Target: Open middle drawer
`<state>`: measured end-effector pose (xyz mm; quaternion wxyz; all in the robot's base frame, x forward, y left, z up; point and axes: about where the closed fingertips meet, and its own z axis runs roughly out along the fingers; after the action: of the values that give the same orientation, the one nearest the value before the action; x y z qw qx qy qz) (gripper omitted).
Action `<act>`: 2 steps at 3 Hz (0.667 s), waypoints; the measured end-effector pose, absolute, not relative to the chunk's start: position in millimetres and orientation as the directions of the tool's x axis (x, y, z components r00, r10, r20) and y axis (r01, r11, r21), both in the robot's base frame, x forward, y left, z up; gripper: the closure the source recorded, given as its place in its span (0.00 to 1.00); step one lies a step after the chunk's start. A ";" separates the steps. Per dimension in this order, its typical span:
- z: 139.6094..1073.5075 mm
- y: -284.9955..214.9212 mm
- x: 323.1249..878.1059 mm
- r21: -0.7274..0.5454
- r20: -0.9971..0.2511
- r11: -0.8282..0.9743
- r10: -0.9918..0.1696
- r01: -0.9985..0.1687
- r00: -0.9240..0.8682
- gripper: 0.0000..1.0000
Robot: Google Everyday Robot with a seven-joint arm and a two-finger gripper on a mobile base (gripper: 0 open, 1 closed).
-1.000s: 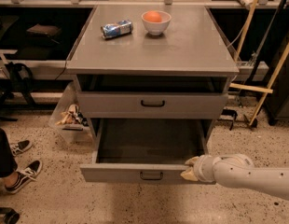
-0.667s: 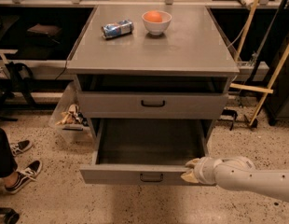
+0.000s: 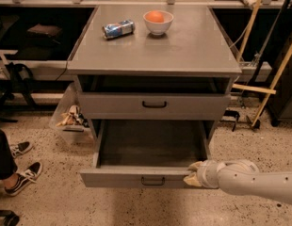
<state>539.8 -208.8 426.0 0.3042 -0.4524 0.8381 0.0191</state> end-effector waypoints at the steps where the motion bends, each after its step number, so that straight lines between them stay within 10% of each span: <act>1: 427.9 -204.8 539.3 -0.243 -0.527 0.590 -0.747 -0.770 -0.406 1.00; 2: 424.9 -207.2 531.9 -0.243 -0.520 0.587 -0.751 -0.773 -0.407 1.00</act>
Offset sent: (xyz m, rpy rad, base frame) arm -0.5102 -0.1435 -0.2144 0.2231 0.0928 -0.3188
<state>531.9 -207.2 424.9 0.3001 -0.4543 0.8386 0.0179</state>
